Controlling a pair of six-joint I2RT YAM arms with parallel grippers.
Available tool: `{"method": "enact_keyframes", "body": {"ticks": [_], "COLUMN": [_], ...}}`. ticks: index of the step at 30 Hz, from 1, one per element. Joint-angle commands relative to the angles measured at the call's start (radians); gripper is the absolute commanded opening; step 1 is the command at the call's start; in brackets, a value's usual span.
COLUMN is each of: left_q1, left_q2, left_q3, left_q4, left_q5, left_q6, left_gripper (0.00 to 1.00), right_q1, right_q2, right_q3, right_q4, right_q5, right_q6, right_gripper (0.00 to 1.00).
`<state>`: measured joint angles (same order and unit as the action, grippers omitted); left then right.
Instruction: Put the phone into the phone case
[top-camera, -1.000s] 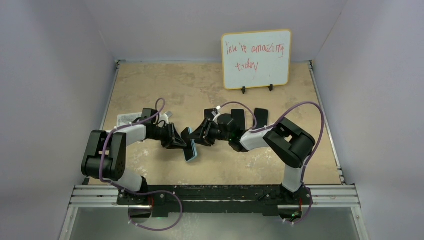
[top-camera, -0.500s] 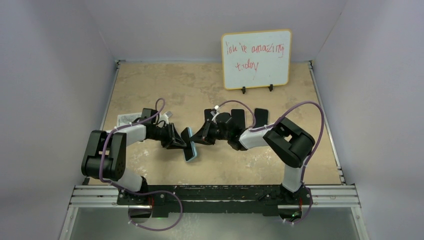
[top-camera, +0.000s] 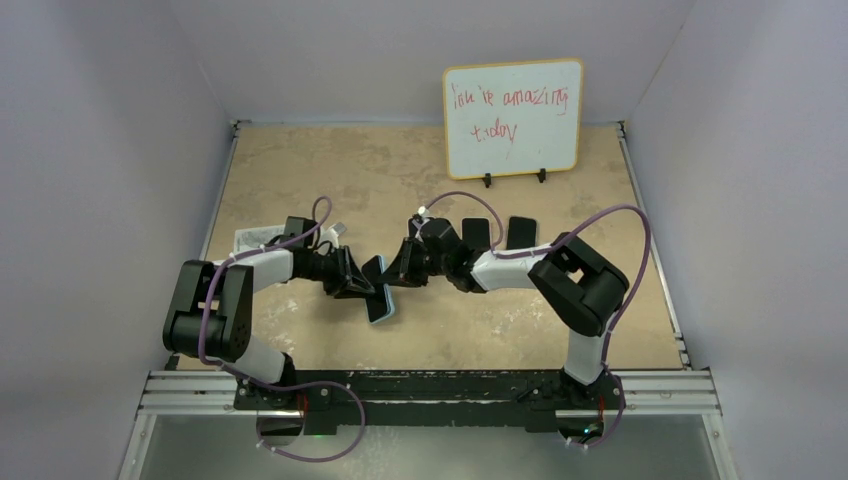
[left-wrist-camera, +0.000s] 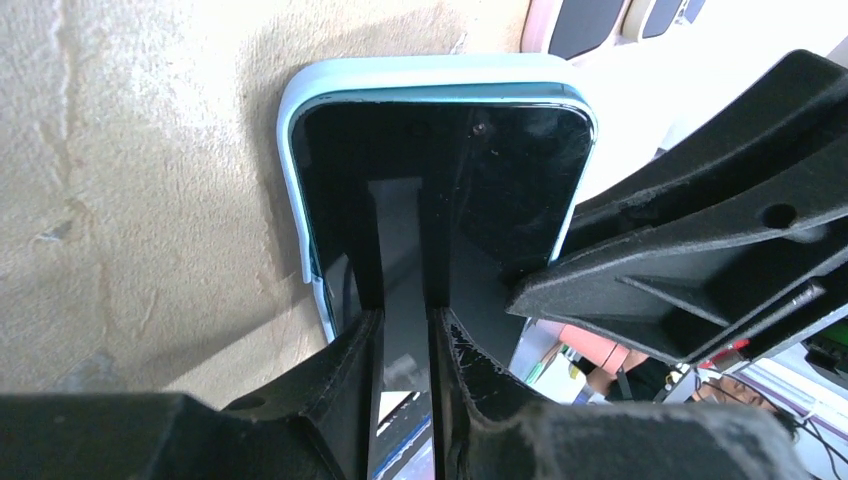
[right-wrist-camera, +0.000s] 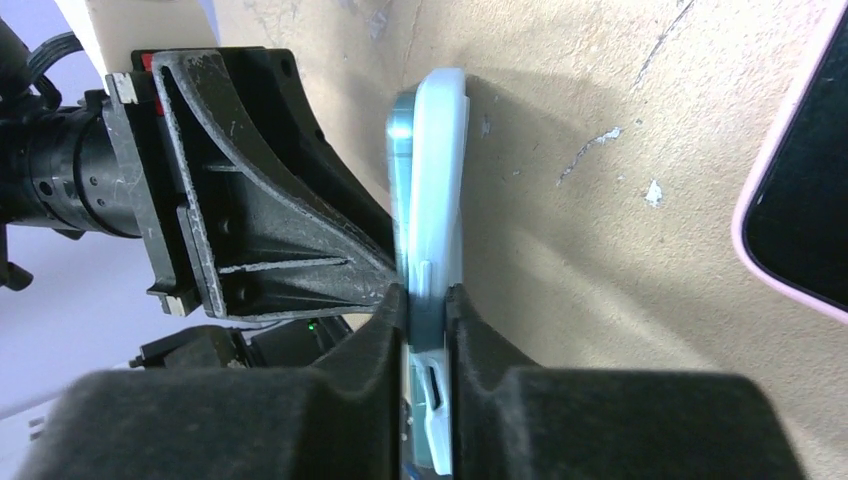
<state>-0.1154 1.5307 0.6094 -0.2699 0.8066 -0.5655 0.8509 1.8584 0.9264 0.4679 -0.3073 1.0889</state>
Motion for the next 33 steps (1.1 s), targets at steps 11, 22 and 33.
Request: {"method": "enact_keyframes", "body": {"ticks": [11,22,33], "left_q1": [-0.012,-0.010,-0.014], "left_q2": [-0.030,-0.200,-0.278], "left_q3": [0.009,0.168,0.137], "left_q4": [-0.010,-0.131,0.200], "left_q5": [-0.019,0.028,0.353], "left_q6": [0.005,0.048,-0.136], "left_gripper": [0.30,0.76,0.86], "right_q1": [0.033,-0.034,-0.082], "right_q2": [-0.064,-0.282,-0.543], "right_q3": [0.067,-0.019,-0.192], "right_q4": [-0.066,-0.082,0.117], "right_q5": [0.049,-0.006,-0.001], "right_q6": [-0.078,-0.112,-0.001], "right_gripper": [0.05,0.00,0.00]}}
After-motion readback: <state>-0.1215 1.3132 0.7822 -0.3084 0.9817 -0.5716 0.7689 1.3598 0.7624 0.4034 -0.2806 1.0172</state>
